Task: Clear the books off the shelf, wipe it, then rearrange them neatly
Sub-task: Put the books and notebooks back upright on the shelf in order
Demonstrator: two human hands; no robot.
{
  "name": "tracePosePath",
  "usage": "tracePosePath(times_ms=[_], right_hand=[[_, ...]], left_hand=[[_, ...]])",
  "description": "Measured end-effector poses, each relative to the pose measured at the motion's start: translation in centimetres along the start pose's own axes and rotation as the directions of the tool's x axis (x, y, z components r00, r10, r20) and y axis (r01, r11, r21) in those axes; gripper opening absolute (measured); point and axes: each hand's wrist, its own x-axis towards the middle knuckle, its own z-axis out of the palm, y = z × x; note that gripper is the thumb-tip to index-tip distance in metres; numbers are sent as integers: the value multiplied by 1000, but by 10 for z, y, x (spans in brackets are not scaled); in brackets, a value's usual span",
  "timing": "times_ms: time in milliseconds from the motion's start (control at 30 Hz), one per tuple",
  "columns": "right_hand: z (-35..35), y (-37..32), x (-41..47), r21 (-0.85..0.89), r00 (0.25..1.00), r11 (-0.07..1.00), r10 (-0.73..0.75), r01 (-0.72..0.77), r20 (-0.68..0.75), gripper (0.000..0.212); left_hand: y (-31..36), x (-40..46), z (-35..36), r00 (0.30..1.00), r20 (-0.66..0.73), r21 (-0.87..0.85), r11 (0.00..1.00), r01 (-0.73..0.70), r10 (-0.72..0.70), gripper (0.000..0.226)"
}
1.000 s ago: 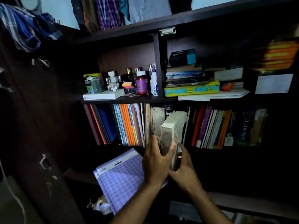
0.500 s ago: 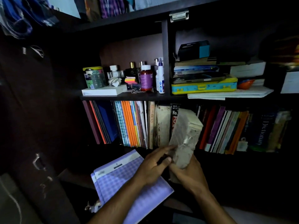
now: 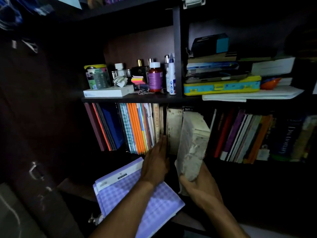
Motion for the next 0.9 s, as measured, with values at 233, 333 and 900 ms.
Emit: tracePosePath(times_ms=[233, 333, 900], right_hand=[[-4, -1, -1, -22, 1000, 1000, 5, -5, -1, 80], [-3, -3, -1, -28, 1000, 999, 22, -22, 9, 76], [2, -2, 4, -201, 991, 977, -45, 70, 126, 103]], left_hand=[[2, 0, -2, 998, 43, 37, 998, 46, -48, 98], [0, 1, -3, 999, 32, 2, 1000, 21, -21, 94], [36, 5, -34, 994, 105, -19, 999, -34, 35, 67]])
